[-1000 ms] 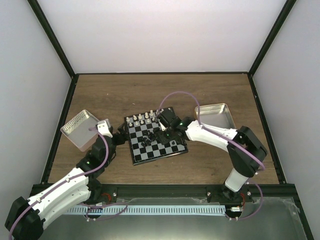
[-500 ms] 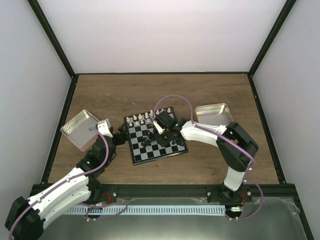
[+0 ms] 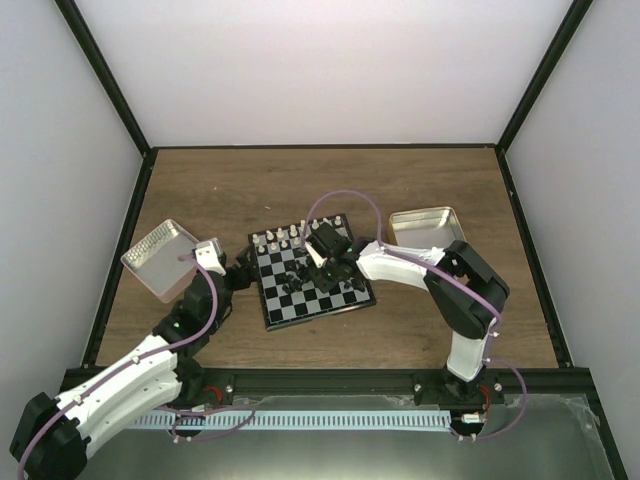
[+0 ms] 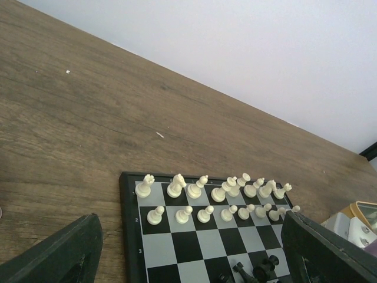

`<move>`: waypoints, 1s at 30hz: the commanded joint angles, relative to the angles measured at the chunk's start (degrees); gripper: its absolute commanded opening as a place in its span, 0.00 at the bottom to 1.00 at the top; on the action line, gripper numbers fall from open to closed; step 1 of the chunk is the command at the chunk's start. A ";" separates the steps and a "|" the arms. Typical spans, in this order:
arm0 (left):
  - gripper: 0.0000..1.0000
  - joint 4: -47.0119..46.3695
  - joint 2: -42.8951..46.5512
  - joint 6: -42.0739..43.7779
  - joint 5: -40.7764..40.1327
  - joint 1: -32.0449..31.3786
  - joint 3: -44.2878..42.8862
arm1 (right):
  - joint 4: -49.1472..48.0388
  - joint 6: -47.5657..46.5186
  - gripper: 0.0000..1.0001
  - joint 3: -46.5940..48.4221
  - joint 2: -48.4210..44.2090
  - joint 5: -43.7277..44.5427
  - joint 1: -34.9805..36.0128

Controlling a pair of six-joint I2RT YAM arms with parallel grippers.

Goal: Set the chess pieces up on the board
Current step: Pick up the chess piece from the chessboard.

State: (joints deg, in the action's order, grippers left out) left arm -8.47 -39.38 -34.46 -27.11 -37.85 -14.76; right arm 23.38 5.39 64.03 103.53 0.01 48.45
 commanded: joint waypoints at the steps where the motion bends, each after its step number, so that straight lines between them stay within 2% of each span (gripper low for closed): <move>1: 0.85 -1.72 0.14 0.37 0.04 0.28 -0.27 | -1.36 -1.99 0.35 1.80 0.98 -2.38 -0.28; 5: 0.85 -1.72 0.19 0.36 0.04 0.23 -0.31 | -1.50 -1.90 0.32 1.59 0.73 -4.00 -0.28; 14: 0.85 -1.70 0.25 0.36 0.13 0.23 -0.26 | -1.45 -1.26 0.13 -0.97 -1.91 -4.79 -0.28; 21: 0.85 -2.15 0.18 0.83 1.56 0.23 -0.41 | -2.38 -0.24 0.12 -2.50 -3.04 -2.60 -0.26; 26: 0.85 -2.19 -1.01 0.87 8.07 0.23 -1.23 | -4.62 1.84 0.12 -4.24 -5.46 -0.09 -0.26; 30: 0.87 -0.85 -5.36 -0.37 20.30 0.23 -3.98 | -8.59 3.92 0.12 -6.93 -8.95 0.22 -0.28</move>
State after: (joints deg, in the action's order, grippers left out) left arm -8.58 -41.41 -34.26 -19.20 -37.85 -15.27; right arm 19.35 6.70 58.85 99.04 -1.34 48.45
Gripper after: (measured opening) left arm 0.865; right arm 0.132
